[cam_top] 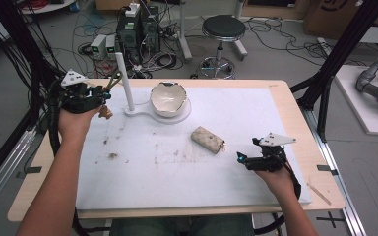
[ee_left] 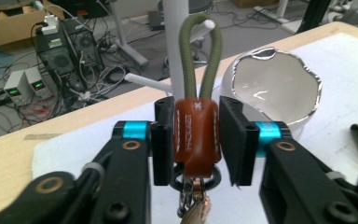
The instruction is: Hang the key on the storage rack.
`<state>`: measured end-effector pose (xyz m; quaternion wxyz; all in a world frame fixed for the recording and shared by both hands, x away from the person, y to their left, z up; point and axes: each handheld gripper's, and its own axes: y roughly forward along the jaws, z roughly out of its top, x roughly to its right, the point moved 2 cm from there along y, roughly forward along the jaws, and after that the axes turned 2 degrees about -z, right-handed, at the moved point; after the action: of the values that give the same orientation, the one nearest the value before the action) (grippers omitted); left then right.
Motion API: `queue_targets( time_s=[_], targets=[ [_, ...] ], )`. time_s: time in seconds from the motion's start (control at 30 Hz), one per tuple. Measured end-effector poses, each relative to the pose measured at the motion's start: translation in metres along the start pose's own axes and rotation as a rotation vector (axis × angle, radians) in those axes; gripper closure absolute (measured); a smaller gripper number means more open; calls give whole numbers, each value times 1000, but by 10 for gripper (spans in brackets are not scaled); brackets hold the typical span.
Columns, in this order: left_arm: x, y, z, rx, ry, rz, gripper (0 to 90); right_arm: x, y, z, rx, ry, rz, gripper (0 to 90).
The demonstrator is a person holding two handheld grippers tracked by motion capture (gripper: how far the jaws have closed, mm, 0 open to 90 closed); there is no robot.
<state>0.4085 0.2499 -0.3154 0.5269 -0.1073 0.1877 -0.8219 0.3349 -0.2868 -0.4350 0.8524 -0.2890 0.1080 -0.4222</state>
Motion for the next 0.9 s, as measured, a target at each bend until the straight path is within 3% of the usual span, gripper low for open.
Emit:
queue_targets(
  time_s=[0.03, 0.4, 0.6, 0.9],
  targets=[
    [-1, 0, 0, -6, 3, 7, 533, 0, 0, 0, 1, -2, -1, 164],
    [2, -5, -11, 3, 3, 1, 438, -1, 0, 0, 0, -4, 0, 164],
    [6, -9, -24, 9, -6, -28, 398, -1, 0, 0, 2, -2, -2, 164],
    [21, -15, -41, 7, 16, -105, 323, -1, -1, 1, 9, -1, -5, 164]
  ],
)
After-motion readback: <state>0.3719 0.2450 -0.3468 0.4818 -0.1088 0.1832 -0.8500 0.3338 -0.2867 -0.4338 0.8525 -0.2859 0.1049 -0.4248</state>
